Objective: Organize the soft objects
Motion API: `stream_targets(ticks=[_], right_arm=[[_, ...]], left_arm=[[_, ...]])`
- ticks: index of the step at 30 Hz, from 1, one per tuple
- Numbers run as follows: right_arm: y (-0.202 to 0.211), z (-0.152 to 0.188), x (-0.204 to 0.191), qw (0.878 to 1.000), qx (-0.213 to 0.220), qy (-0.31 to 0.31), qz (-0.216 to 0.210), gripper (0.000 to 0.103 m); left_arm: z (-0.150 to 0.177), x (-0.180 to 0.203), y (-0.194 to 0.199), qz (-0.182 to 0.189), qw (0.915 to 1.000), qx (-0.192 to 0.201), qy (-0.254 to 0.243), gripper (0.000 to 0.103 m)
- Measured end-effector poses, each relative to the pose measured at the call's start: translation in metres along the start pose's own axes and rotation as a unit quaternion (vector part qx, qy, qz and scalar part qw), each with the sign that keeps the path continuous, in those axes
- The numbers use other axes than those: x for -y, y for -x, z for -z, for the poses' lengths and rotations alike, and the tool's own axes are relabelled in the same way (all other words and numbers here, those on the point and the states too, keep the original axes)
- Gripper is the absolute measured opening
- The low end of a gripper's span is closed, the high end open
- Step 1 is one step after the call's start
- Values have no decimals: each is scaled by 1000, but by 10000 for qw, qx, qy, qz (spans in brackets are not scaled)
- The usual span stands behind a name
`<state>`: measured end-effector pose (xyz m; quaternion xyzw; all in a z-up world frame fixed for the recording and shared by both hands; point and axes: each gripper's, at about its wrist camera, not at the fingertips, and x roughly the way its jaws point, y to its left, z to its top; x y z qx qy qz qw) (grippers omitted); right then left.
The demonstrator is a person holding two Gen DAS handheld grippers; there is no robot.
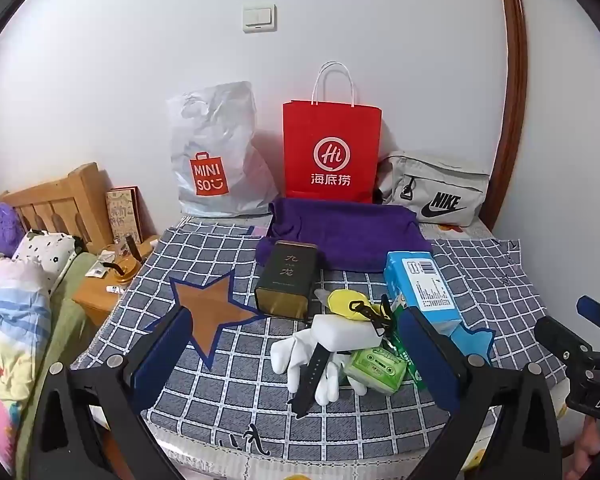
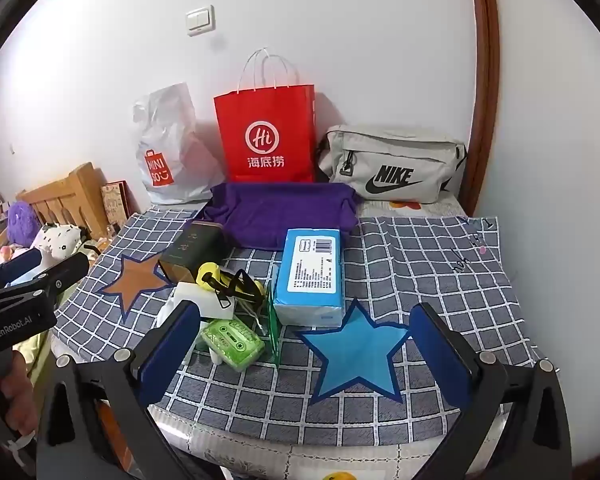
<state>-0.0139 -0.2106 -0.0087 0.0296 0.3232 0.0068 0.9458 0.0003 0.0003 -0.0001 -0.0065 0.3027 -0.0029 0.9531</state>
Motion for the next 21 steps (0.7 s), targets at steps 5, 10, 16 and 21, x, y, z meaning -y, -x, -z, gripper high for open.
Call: stream_targets(ticks=[5, 10, 16, 21], right_arm=[[7, 2, 1, 9999, 74, 1, -74, 103], [12, -1, 1, 9999, 54, 42, -79, 103], [8, 1, -3, 9999, 46, 78, -66, 103], [8, 1, -5, 9999, 65, 109, -82, 103]], left_arm=[[-1, 3, -2, 46, 10000, -47, -38, 103], [-2, -1, 0, -13, 10000, -49, -78, 103], [-2, -2, 4, -16, 10000, -27, -27, 103], [-2, -4, 4, -19, 10000, -30, -17, 103]])
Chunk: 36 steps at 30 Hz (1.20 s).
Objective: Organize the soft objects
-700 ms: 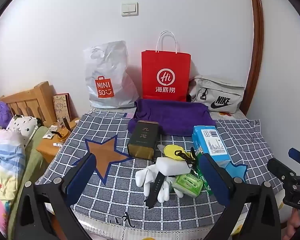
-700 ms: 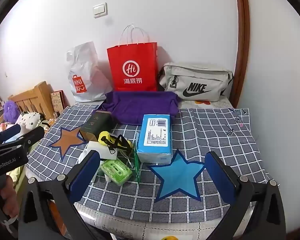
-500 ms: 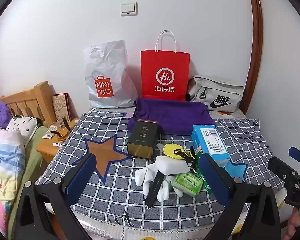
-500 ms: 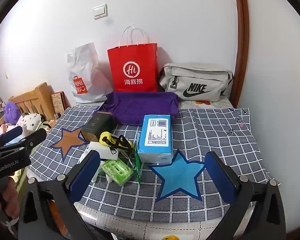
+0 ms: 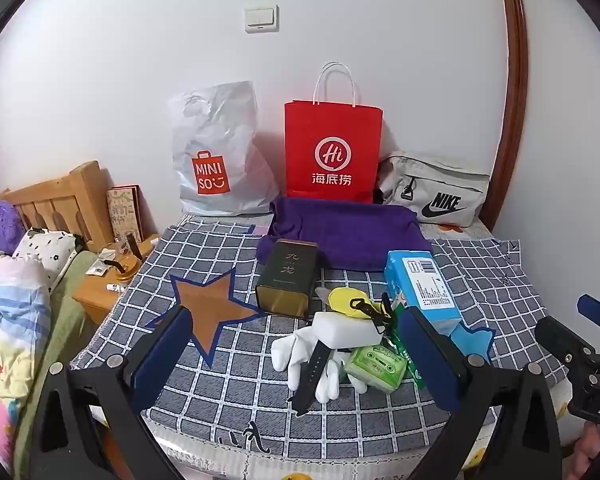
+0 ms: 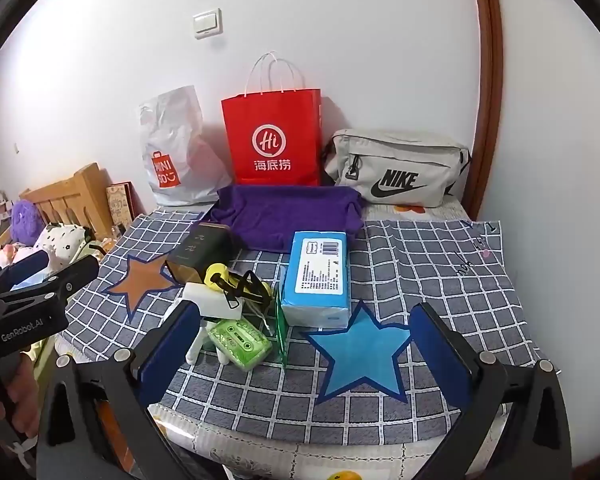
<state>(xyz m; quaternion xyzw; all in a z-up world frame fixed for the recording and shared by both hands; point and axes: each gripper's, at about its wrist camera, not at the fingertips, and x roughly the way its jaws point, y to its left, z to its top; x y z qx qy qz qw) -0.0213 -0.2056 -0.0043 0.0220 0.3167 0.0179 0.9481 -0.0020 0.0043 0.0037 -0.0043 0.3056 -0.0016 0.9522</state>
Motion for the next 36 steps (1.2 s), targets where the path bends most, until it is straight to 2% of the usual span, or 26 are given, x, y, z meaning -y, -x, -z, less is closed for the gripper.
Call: stream_targets(ticks=[36], right_arm=[[4, -1, -5, 9999, 47, 8, -96, 103]], left_arm=[[1, -7, 0, 7, 10000, 36, -2, 103]])
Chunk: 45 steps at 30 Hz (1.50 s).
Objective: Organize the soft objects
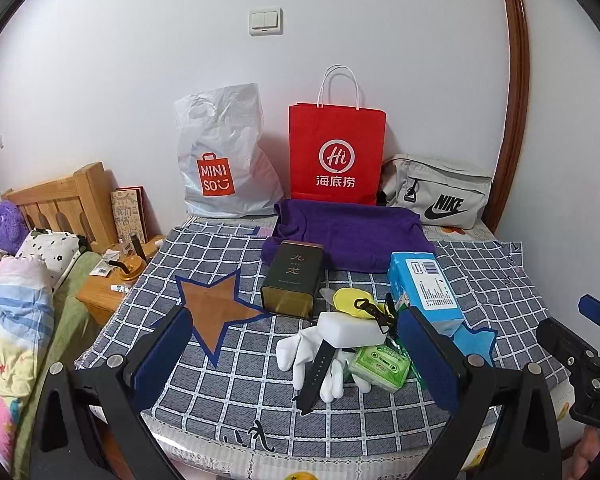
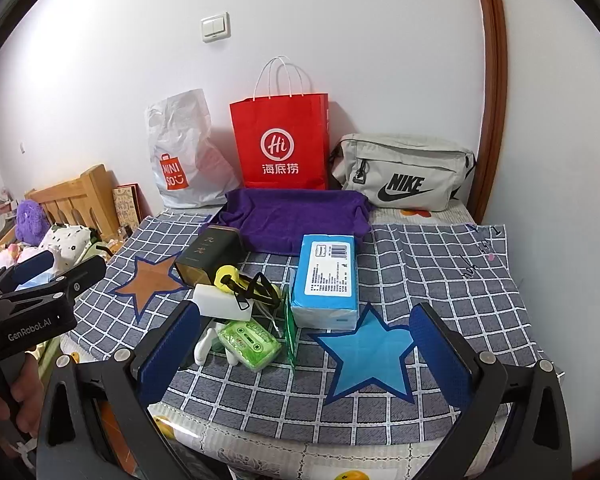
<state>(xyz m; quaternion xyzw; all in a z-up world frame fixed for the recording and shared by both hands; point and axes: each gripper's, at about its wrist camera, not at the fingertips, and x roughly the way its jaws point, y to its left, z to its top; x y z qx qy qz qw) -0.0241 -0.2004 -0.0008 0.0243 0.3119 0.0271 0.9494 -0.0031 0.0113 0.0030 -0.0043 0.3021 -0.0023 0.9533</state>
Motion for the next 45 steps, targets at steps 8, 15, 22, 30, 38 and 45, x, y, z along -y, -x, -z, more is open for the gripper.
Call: stream_targets(ticks=[8, 15, 22, 30, 38, 45], right_arm=[[0, 0, 0, 10000, 11, -1, -5, 103], [0, 0, -1, 10000, 19, -6, -1, 103], [1, -1, -1, 10000, 31, -1, -2, 103], [1, -1, -1, 10000, 38, -10, -7, 103], [1, -2, -2, 10000, 45, 1, -7, 103], [-5, 0, 3, 10000, 39, -8, -17, 103]], left_arm=[[-1, -4, 1, -20, 10000, 2, -15, 103], [-3, -7, 4, -35, 10000, -6, -18, 103], [-2, -5, 4, -50, 10000, -2, -32, 103], [-2, -2, 4, -54, 10000, 1, -47, 103], [-2, -2, 4, -59, 10000, -11, -57, 103], [2, 6, -3, 52, 9999, -100, -73, 103]])
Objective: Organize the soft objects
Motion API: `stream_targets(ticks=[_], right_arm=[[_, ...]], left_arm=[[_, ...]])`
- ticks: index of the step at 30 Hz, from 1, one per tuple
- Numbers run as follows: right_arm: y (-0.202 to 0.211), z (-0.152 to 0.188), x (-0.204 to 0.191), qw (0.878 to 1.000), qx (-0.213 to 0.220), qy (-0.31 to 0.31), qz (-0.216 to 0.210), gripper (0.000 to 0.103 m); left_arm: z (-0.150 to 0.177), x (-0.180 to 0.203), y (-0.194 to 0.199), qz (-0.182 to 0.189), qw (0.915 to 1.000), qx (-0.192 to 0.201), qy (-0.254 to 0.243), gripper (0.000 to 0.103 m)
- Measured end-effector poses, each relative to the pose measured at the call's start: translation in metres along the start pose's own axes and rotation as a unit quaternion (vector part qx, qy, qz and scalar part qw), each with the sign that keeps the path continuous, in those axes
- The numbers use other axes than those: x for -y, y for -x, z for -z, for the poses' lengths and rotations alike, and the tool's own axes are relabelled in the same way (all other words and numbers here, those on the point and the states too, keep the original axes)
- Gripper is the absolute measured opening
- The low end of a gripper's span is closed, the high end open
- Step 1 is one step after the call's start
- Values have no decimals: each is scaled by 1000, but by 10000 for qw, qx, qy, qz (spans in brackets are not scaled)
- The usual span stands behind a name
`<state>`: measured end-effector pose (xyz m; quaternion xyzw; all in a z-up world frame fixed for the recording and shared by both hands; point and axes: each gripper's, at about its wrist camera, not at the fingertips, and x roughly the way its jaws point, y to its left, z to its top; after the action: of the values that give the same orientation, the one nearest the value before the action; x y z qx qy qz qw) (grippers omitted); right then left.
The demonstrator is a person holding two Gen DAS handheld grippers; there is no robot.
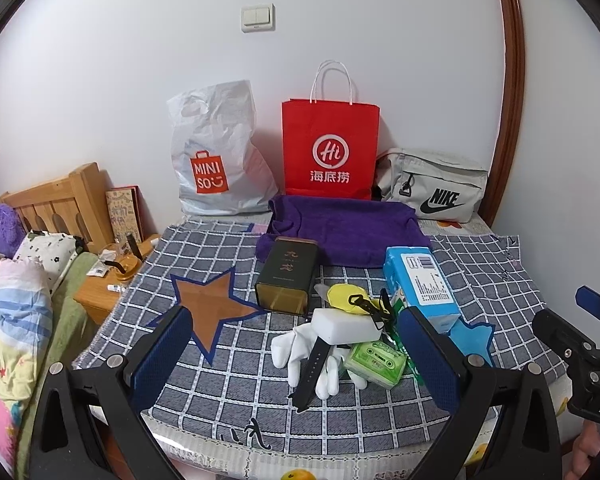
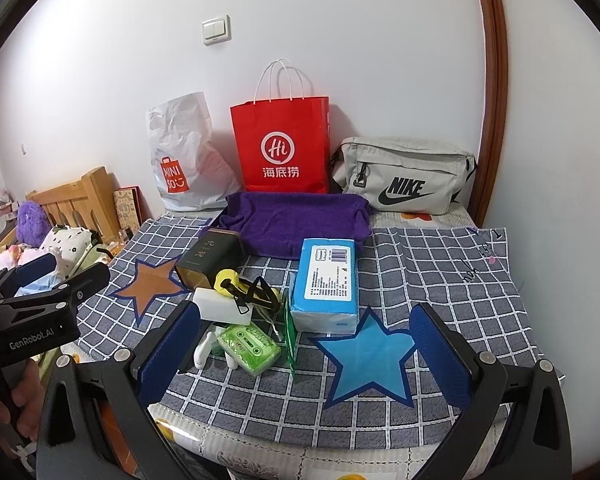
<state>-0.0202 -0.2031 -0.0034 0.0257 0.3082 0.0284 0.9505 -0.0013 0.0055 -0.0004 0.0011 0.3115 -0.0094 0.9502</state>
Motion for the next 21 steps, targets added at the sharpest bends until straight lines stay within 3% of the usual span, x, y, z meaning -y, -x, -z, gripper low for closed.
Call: stream_targets(ticks=[16, 21], right_arm=[[-84, 29, 11, 9977, -675, -8, -50, 102], [-113, 41, 9, 9957, -916, 63, -94, 98]], left_arm=[[27, -22, -83, -215, 9961, -850, 111, 103], [36, -26, -105, 102, 9942, -1049, 215, 102]])
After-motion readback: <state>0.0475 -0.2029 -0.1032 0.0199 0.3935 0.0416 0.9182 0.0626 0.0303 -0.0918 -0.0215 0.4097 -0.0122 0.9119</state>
